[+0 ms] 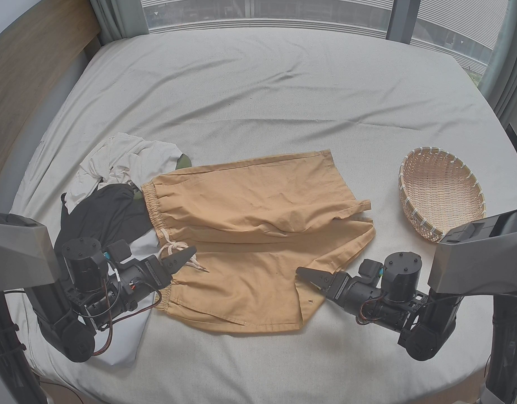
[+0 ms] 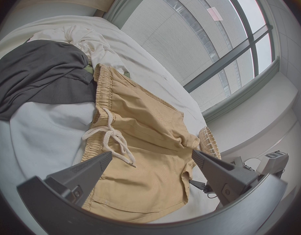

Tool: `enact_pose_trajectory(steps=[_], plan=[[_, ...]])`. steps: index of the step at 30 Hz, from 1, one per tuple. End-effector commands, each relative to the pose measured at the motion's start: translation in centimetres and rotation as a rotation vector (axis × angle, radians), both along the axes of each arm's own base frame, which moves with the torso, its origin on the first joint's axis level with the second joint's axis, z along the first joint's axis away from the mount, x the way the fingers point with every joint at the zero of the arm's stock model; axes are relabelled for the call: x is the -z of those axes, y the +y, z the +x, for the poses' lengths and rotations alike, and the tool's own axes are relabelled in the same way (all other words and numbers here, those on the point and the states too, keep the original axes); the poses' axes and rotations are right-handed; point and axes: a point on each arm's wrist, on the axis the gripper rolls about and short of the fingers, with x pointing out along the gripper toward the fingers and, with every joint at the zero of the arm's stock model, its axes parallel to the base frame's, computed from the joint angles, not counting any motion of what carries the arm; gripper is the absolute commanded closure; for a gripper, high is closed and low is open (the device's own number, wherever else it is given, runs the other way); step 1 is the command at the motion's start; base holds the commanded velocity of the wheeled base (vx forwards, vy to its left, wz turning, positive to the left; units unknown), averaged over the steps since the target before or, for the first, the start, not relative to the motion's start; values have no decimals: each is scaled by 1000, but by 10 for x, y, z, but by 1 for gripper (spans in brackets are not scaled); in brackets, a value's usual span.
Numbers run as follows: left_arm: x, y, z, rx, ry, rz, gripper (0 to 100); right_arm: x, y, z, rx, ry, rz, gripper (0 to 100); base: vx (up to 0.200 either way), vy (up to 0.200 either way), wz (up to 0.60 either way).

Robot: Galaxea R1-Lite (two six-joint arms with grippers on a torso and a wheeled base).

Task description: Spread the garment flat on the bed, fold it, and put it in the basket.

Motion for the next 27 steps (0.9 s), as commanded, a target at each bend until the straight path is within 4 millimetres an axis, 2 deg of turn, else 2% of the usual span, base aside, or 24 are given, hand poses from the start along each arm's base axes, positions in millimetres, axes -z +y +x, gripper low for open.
enact_pose_trajectory(steps=[1, 3, 4, 18, 20, 23, 24, 25, 26, 27], plan=[[0, 0, 0, 1, -1, -1, 0, -2, -3, 6, 34, -14, 3, 0, 0, 0, 0], [0, 0, 0, 1, -2, -1, 0, -1, -3, 7, 52, -18, 0, 0, 0, 0, 0], [0, 0, 0, 1, -2, -1, 0, -1, -3, 7, 52, -18, 0, 100, 0, 0, 0], [0, -1, 0, 1, -2, -1, 0, 15, -9, 7, 77, 29, -32, 100, 0, 0, 0], [0, 0, 0, 1, -1, -3, 0, 11, -18, 1, 90, 36, -50, 100, 0, 0, 0], [0, 1, -1, -1, 2, -2, 0, -11, -39, -12, 117, -8, -86, 100, 0, 0, 0], [0, 1, -1, -1, 2, -2, 0, -12, -42, -13, 121, -10, -91, 100, 0, 0, 0], [0, 1, -1, -1, 4, -1, 0, -19, -57, -19, 150, -25, -119, 100, 0, 0, 0], [0, 1, -2, -1, 7, -2, 0, -21, -60, -20, 157, -28, -126, 100, 0, 0, 0], [2, 2, -5, 6, 25, -2, 0, -24, -72, -27, 178, -26, -152, 100, 0, 0, 0]])
